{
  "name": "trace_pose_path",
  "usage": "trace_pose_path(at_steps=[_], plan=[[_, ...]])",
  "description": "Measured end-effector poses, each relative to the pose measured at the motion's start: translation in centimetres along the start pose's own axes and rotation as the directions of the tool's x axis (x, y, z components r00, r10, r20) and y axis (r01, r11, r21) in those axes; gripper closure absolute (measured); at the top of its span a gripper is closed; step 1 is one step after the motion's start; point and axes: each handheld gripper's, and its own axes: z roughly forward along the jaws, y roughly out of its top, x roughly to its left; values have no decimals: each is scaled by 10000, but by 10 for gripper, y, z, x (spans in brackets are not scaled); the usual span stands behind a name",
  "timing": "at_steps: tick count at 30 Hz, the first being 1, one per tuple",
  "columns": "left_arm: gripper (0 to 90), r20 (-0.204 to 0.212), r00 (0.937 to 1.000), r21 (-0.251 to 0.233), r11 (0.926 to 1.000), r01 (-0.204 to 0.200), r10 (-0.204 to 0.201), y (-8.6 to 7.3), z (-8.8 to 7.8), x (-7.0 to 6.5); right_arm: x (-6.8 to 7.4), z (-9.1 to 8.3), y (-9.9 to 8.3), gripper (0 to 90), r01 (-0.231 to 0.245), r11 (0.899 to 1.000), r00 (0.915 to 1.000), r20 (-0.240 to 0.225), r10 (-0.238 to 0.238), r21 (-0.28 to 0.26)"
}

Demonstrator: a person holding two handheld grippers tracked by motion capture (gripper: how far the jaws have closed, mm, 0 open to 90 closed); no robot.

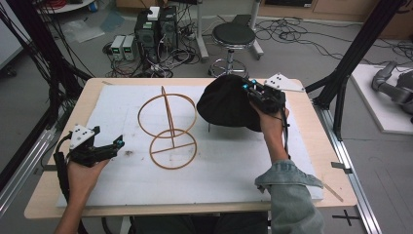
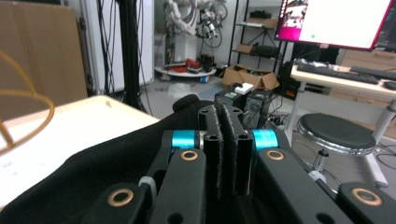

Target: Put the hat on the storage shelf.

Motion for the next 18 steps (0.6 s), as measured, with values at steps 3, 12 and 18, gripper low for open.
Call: trace_pose_path(at_steps=[3, 12, 18], plan=[[123, -12, 10000, -39, 10000, 35, -35, 0, 0, 0, -3, -1, 14, 880, 108, 9996, 9999, 128, -105, -254], [122, -42, 9999, -163, 9998, 118, -118, 1, -2, 2, -4, -6, 46, 879, 348, 9967, 9985, 444, -316, -738], [122, -58, 9999, -181, 9997, 138, -139, 1, -2, 3, -3, -11, 66, 879, 283, 9931, 9981, 578, -218, -1134]])
